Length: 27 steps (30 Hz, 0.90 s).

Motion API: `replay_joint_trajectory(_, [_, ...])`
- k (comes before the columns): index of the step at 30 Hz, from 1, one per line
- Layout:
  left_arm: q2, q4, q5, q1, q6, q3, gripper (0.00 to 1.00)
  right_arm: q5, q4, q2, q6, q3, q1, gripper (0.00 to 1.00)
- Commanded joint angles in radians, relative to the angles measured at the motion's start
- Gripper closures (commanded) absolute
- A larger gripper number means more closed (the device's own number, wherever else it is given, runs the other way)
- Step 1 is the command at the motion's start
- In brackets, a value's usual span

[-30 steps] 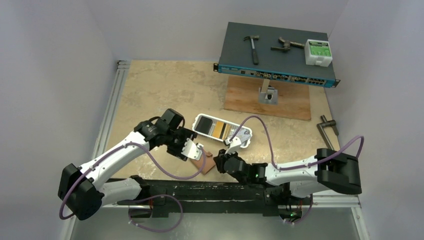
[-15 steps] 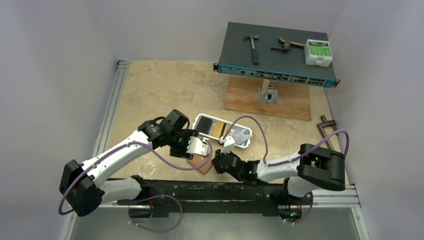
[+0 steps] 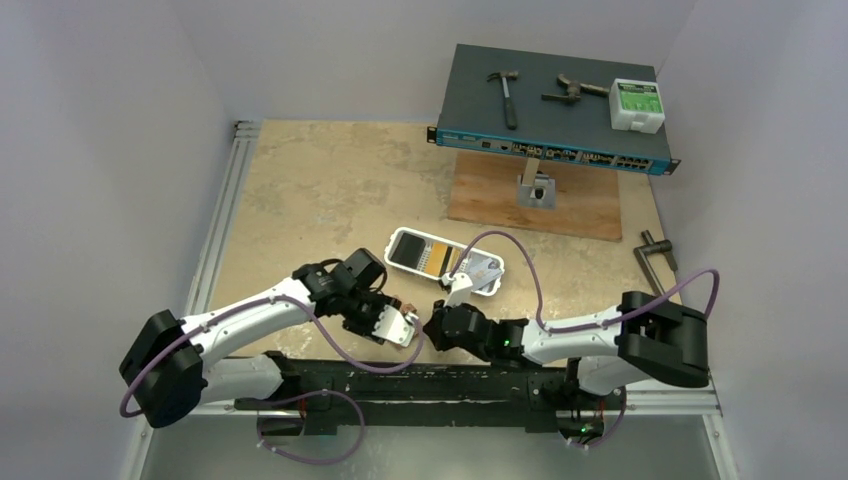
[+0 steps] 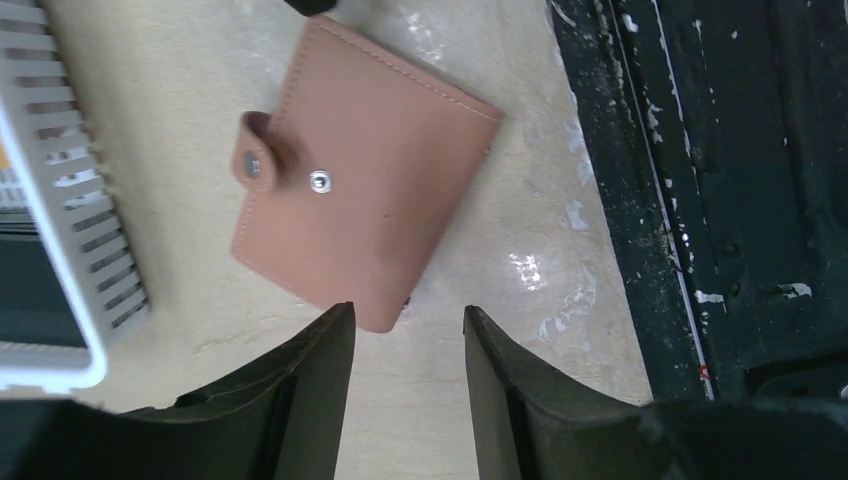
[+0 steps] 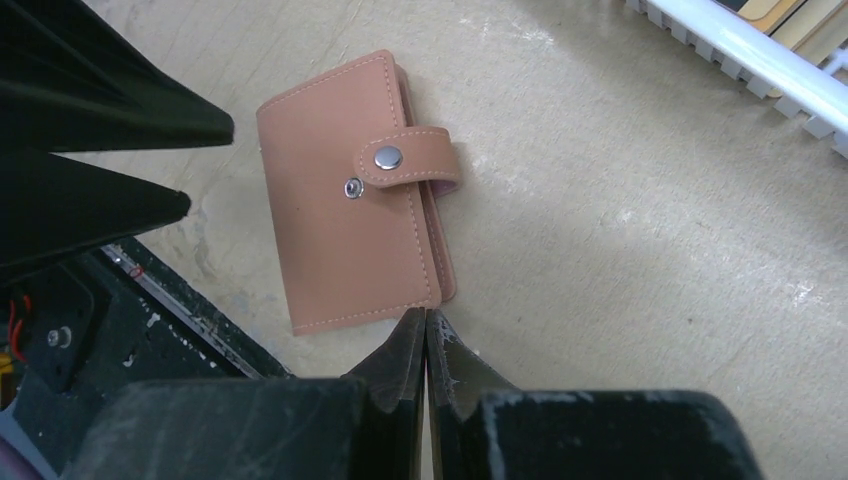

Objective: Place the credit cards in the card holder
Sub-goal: Close the card holder at the center of the board.

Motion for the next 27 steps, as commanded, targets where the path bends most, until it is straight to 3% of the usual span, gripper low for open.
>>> replay_joint_trajectory(1, [-0.017, 0.149, 0.040, 0.000, 0.094, -0.077, 0.58, -0.011, -0.094, -0.060, 0.027, 0.028, -0.005, 1.00])
replay_joint_trajectory(2, [-0.017, 0.191, 0.030, 0.004, 0.107, -0.094, 0.59, -0.009, -0.106, -0.074, 0.021, 0.032, -0.014, 1.00])
replay_joint_trajectory(7, [-0.026, 0.345, 0.064, 0.074, 0.174, -0.171, 0.65, -0.056, -0.138, -0.138, -0.066, 0.088, -0.127, 0.73])
replay_joint_trajectory(11, [-0.042, 0.443, 0.083, 0.096, 0.233, -0.262, 0.66, -0.157, -0.211, -0.082, -0.173, 0.212, -0.218, 0.54])
replay_joint_trajectory(17, [-0.043, 0.595, 0.107, 0.095, 0.367, -0.391, 0.70, -0.274, -0.428, 0.058, -0.271, 0.432, -0.246, 0.46])
replay_joint_trajectory(22, [-0.007, 0.684, 0.118, 0.095, 0.426, -0.401, 0.71, -0.301, -0.492, 0.056, -0.237, 0.437, -0.246, 0.42])
replay_joint_trajectory(27, [-0.020, 0.663, 0.115, 0.127, 0.476, -0.397, 0.71, -0.330, -0.569, 0.074, -0.227, 0.463, -0.246, 0.42])
